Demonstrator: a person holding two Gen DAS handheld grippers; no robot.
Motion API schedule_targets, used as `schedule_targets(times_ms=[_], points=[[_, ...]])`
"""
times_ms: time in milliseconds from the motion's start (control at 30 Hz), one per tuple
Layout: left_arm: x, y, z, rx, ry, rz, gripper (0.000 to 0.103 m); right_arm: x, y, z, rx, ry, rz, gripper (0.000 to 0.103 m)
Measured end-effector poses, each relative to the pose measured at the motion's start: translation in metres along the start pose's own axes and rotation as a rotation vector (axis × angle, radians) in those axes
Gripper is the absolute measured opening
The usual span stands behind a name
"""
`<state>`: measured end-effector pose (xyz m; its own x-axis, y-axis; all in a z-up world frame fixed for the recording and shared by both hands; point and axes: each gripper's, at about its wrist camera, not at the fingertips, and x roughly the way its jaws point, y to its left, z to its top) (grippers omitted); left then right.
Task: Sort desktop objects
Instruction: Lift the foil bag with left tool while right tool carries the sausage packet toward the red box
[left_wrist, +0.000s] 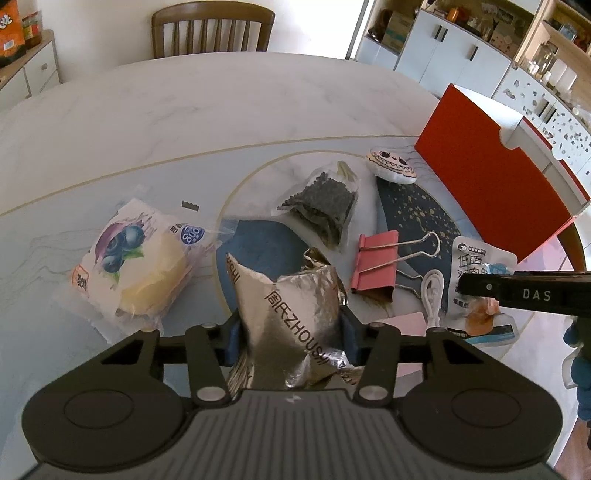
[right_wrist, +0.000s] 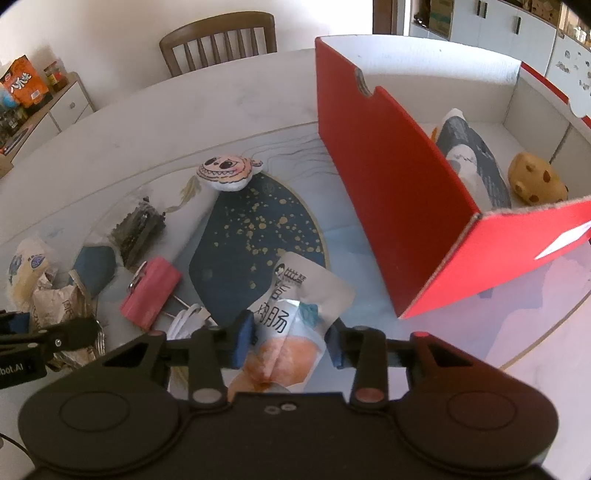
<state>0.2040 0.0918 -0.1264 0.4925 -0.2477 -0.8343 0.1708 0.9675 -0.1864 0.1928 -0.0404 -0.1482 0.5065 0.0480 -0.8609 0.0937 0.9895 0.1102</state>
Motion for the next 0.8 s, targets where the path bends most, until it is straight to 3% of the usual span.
schedule_targets(times_ms=[800], points=[[-0.036, -0.005, -0.029, -0.042, 0.016, -0.023, 0.047, -0.035, -0.024, -0.026, -0.006, 0.018, 0.053, 0.039]])
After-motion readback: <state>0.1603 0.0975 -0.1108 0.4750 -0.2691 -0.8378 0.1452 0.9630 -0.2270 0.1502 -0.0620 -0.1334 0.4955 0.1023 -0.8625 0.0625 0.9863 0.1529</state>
